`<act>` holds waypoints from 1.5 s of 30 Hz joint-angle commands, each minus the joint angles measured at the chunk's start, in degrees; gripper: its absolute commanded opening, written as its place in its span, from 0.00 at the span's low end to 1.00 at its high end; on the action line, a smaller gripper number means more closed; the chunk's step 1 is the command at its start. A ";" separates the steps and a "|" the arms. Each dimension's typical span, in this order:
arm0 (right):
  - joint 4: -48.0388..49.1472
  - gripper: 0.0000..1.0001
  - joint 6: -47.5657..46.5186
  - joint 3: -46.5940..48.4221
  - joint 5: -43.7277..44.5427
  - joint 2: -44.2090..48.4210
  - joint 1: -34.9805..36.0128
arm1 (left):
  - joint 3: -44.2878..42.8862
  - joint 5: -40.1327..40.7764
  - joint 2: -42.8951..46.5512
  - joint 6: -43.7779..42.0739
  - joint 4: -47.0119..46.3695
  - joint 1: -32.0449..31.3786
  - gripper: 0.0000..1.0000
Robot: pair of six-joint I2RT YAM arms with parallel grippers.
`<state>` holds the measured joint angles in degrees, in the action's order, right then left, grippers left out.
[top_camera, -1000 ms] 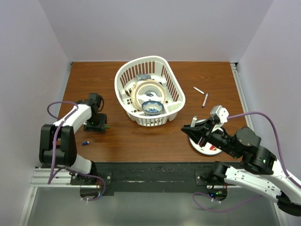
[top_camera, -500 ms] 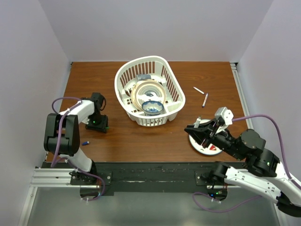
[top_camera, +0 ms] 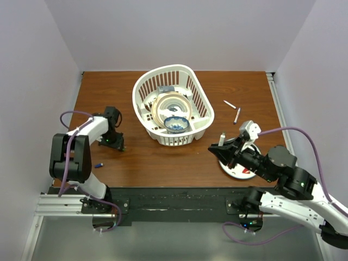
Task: Insert the pens into the pen caps
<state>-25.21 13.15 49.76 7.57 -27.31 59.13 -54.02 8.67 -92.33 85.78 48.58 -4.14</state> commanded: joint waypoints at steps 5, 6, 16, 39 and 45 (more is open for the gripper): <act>11.56 0.00 4.34 -5.19 -12.22 -7.40 -0.07 | 0.75 -0.22 19.09 -17.03 -5.76 -0.08 0.00; 12.81 0.00 4.60 -5.98 -13.10 -8.02 0.02 | 1.28 -1.79 20.51 -19.22 -9.78 -0.42 0.00; 28.28 0.00 11.98 -14.06 -19.43 -19.09 -0.07 | 20.07 -30.88 41.96 -38.76 -51.61 -4.47 0.00; 47.54 0.00 18.32 -12.32 -28.93 -37.90 0.02 | 30.46 -52.00 46.72 -23.73 -94.81 -17.48 0.00; 47.27 0.00 18.32 -11.35 -28.40 -38.34 0.02 | 30.64 -50.07 48.39 -24.34 -91.56 -19.06 0.00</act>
<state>18.85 30.94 35.51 -20.27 -65.32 59.13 -23.62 -41.36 -45.43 60.60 -40.27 -22.09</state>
